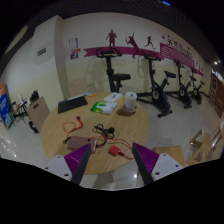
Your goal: Unplug charger
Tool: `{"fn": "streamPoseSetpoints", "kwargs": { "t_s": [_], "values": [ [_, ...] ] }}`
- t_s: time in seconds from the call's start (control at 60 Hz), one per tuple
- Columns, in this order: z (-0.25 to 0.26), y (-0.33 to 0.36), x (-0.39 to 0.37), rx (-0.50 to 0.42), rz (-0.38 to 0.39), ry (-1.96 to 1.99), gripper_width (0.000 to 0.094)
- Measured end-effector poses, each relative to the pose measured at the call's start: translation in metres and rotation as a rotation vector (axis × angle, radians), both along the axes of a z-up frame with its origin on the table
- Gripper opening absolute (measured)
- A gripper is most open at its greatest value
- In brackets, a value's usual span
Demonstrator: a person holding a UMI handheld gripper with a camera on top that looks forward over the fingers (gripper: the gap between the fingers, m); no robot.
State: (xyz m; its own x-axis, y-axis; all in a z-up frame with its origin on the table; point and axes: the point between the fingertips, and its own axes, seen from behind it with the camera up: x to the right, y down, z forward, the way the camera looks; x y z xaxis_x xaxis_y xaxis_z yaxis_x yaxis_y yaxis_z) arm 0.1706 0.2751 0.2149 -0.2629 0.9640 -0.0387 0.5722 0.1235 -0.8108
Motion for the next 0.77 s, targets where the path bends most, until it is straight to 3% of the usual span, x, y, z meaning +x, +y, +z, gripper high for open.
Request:
{"fn": "streamPoseSetpoints", "kwargs": {
  "t_s": [0.333, 0.767],
  "values": [
    [0.088, 0.003, 0.024, -0.031, 0.017, 0.159, 0.0867],
    [0.082, -0.01, 0.052, -0.024, 0.093, 0.133, 0.0862]
  ]
}}
